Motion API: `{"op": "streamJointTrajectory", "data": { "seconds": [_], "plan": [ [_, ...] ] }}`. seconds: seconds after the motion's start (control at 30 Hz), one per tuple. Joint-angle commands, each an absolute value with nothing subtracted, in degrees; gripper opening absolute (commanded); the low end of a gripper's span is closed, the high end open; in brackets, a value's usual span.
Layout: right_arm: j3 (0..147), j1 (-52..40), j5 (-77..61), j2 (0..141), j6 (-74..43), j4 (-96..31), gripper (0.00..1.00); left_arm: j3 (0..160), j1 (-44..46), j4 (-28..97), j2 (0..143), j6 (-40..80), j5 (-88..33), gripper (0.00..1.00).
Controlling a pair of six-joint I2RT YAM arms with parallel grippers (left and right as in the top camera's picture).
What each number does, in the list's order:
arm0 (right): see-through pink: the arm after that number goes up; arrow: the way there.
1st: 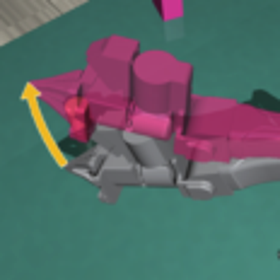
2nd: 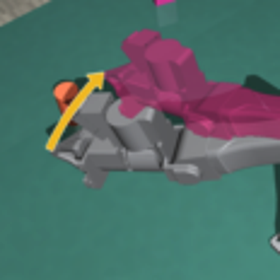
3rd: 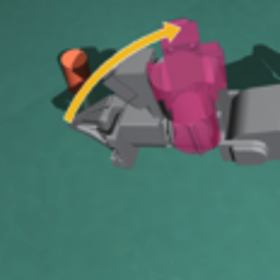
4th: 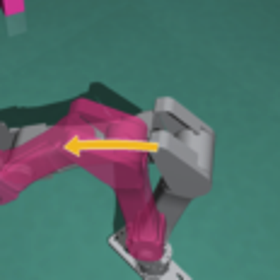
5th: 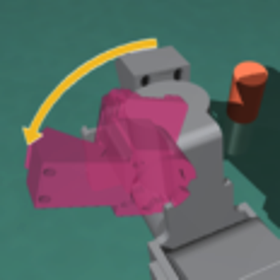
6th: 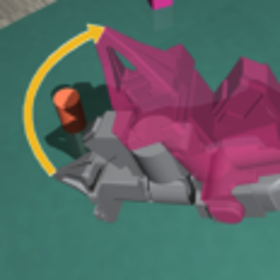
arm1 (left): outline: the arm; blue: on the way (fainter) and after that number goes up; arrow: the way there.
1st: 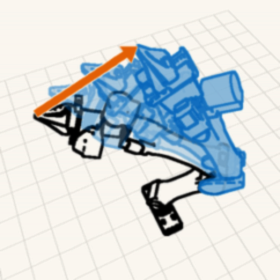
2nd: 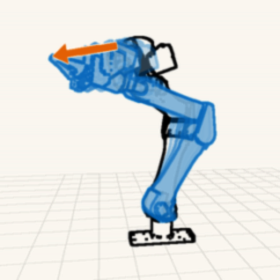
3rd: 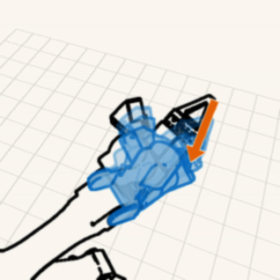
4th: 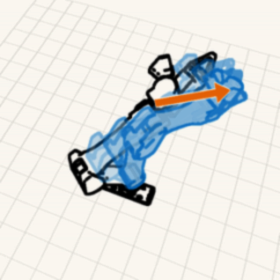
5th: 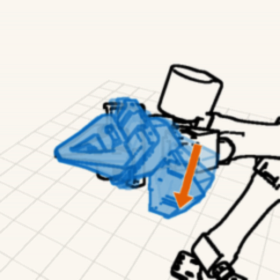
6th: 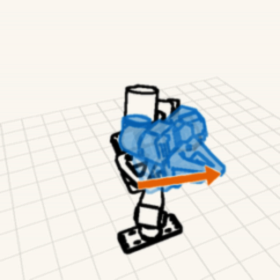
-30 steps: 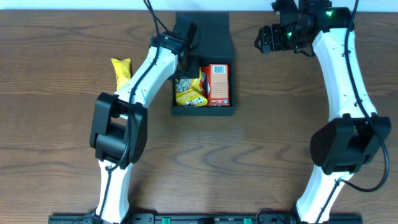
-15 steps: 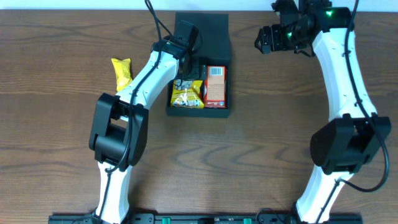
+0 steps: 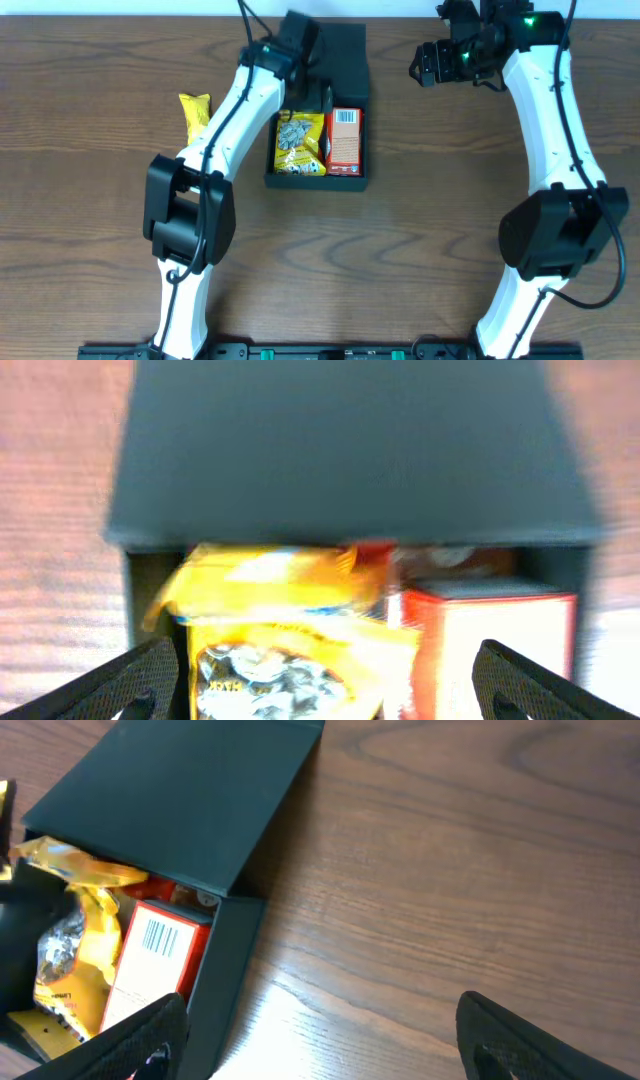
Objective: Pack container
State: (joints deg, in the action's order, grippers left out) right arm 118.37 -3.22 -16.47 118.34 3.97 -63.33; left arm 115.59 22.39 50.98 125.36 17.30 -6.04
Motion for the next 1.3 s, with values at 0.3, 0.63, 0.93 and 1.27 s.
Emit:
{"op": "streamJointTrajectory", "data": {
  "seconds": [0.3,0.63,0.93,1.27],
  "plan": [
    [119.2,-3.0,-16.5,117.6,3.9,-62.7,0.83,129.6,21.3,60.1,125.0,16.1,0.6,0.95],
    [119.2,-3.1,-20.1,117.6,4.8,-62.7,0.59,129.5,12.1,65.1,125.0,16.6,3.4,0.95],
    [119.2,-11.6,-28.6,118.9,6.1,-54.0,0.01,129.5,0.9,66.2,125.0,17.2,2.5,0.95],
    [119.2,-22.3,-28.5,127.7,3.6,-43.4,0.01,129.5,-6.4,66.4,125.0,17.1,-3.2,0.95]
  ]
}}
